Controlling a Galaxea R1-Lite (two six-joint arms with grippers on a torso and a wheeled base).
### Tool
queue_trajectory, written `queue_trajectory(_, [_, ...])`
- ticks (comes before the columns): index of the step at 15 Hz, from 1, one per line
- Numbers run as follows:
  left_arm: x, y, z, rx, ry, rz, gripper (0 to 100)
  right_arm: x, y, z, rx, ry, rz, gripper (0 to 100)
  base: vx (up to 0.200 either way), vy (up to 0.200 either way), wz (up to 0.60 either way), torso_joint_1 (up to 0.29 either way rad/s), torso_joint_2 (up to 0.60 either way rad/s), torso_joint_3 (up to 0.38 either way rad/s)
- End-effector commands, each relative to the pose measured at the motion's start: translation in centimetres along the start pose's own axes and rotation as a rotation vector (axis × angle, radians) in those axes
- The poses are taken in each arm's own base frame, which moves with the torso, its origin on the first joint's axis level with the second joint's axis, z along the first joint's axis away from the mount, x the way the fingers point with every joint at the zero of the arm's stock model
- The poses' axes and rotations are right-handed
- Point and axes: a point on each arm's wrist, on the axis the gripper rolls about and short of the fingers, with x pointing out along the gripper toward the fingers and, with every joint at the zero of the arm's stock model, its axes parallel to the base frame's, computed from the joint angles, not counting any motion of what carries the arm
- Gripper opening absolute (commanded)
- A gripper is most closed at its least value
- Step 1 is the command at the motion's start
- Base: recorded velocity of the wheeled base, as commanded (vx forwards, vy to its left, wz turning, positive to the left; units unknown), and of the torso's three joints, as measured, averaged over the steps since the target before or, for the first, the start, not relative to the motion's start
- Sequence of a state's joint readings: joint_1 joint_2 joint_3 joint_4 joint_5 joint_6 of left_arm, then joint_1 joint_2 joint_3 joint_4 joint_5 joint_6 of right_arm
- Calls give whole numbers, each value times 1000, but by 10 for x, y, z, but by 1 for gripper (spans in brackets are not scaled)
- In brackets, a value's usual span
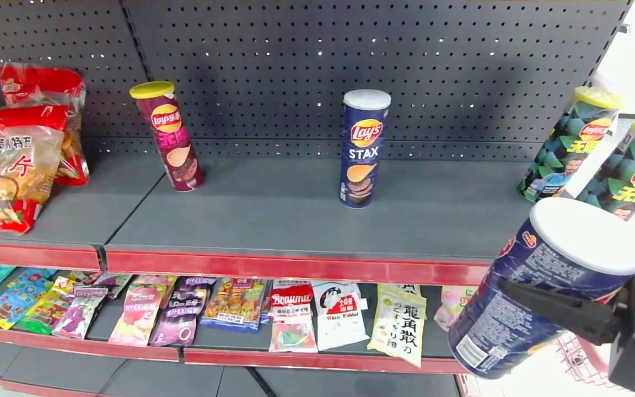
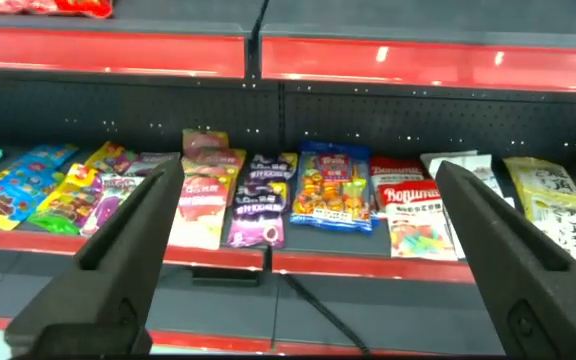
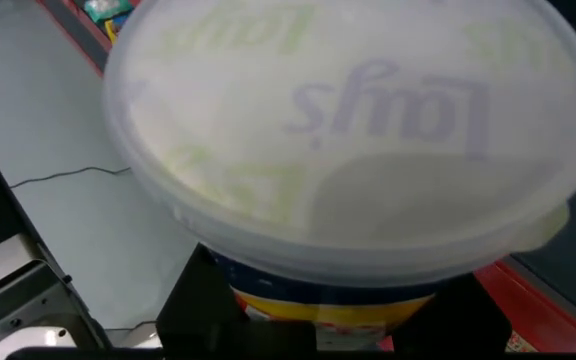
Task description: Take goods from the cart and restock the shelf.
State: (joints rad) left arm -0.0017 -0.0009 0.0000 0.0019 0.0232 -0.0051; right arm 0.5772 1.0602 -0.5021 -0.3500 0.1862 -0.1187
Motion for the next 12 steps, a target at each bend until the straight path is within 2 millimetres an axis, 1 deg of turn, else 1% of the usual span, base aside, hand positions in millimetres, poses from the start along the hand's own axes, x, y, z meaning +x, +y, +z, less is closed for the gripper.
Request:
queue_trajectory(1, [0,0,0,1,0,0,100,-6,1,3,-8,-27,0,0,0,0,0,0,0,0])
queue_trajectory(4, [0,0,0,2,0,0,100,-11,2,3,-10,-43,0,0,200,0,0,-2,2,6])
queue_trajectory(9, [0,0,0,2,0,0,100,-11,3,3,-10,-44,28,0,200,0,0,-1,2,4])
queue_trajectory(12, [0,0,0,2,0,-2,100,-10,3,4,-9,-46,34,0,0,0,0,0,0,0])
